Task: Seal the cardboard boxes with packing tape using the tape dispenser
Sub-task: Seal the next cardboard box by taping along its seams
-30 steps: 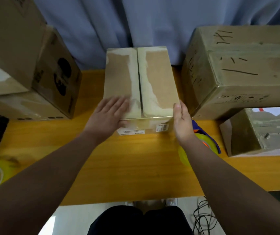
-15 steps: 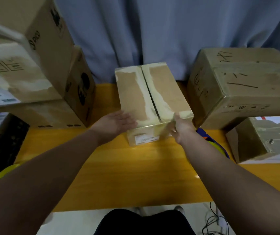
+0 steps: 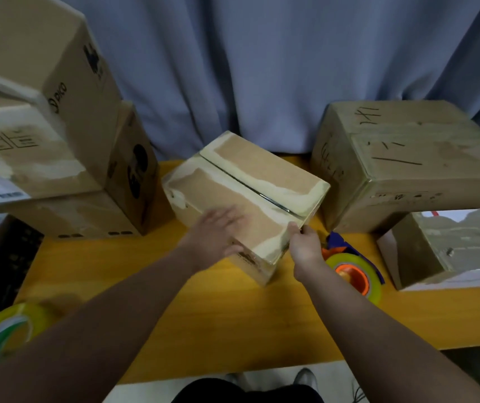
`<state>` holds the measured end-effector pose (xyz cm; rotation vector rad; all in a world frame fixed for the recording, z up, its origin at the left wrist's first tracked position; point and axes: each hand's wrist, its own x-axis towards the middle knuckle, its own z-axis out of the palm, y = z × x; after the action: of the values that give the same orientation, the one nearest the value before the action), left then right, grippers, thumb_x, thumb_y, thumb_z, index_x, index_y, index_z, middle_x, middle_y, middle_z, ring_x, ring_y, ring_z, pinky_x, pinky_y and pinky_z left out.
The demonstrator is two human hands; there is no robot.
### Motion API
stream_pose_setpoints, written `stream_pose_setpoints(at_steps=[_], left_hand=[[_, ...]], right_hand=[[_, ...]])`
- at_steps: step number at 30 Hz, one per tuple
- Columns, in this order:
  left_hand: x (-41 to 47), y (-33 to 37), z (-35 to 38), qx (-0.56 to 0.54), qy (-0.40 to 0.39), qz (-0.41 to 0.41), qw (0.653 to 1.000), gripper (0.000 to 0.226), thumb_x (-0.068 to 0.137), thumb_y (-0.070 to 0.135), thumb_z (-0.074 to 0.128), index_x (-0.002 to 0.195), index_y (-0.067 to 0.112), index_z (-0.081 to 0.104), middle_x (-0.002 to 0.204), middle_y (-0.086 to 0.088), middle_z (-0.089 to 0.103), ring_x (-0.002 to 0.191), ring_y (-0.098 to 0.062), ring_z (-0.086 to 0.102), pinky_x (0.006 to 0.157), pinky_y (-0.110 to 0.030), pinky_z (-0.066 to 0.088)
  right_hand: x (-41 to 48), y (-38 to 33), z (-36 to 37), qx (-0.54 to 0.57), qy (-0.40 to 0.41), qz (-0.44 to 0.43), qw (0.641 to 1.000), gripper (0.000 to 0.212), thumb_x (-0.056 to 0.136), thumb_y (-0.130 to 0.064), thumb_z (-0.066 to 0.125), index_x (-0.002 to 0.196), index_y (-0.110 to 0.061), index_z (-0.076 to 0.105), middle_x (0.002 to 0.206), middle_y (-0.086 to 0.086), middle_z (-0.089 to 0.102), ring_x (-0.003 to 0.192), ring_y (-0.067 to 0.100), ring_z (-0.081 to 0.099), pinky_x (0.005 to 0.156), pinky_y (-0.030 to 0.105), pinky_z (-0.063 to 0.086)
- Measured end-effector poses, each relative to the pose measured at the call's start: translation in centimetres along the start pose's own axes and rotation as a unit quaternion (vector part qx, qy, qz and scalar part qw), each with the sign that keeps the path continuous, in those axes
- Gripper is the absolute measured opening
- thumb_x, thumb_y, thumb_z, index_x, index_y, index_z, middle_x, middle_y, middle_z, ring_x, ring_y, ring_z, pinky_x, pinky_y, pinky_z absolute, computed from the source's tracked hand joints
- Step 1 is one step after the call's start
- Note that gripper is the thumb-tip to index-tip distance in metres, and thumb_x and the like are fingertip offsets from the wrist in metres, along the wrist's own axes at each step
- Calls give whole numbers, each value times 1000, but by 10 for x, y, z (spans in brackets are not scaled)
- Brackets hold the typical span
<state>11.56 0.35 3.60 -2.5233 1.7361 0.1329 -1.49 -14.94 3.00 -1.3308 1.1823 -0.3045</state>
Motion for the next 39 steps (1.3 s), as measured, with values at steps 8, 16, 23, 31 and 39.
stream_pose_setpoints(at_steps=[8,16,23,31,39], left_hand=[[-6,-77,-4,-116,-15,-278,953,68,91,64,28,151,33,17,158,-14,11,146,-33,5,116,-53,9],[8,-84,-11,-145,16,-307,941,95,70,83,33,145,26,29,158,-15,11,145,-37,3,116,-51,4],[-12,-67,-14,-87,9,-293,952,76,81,58,62,139,17,34,141,-10,32,121,-38,35,100,-47,36],[-54,-35,-8,-61,38,-229,971,58,90,50,52,136,17,39,132,-12,36,109,-34,38,96,-40,36],[-75,-6,10,-7,79,84,993,69,78,44,68,136,16,46,126,-6,52,112,-21,46,90,-34,49]], right_hand=[[17,6,0,-21,-30,21,999,56,100,-46,35,147,-16,35,142,13,46,126,36,44,106,49,36],[41,-32,9,-239,51,-5,970,65,104,-46,19,100,6,58,79,16,51,86,34,51,73,37,39],[33,-43,5,-204,104,2,973,52,98,-48,43,126,-6,54,119,17,59,103,34,55,82,40,45],[-29,-27,65,231,-42,213,948,87,77,-40,78,146,-18,31,136,6,41,125,40,42,65,46,55],[14,-21,48,52,50,-10,997,68,88,-14,63,149,-23,33,135,4,56,121,30,53,105,43,42]])
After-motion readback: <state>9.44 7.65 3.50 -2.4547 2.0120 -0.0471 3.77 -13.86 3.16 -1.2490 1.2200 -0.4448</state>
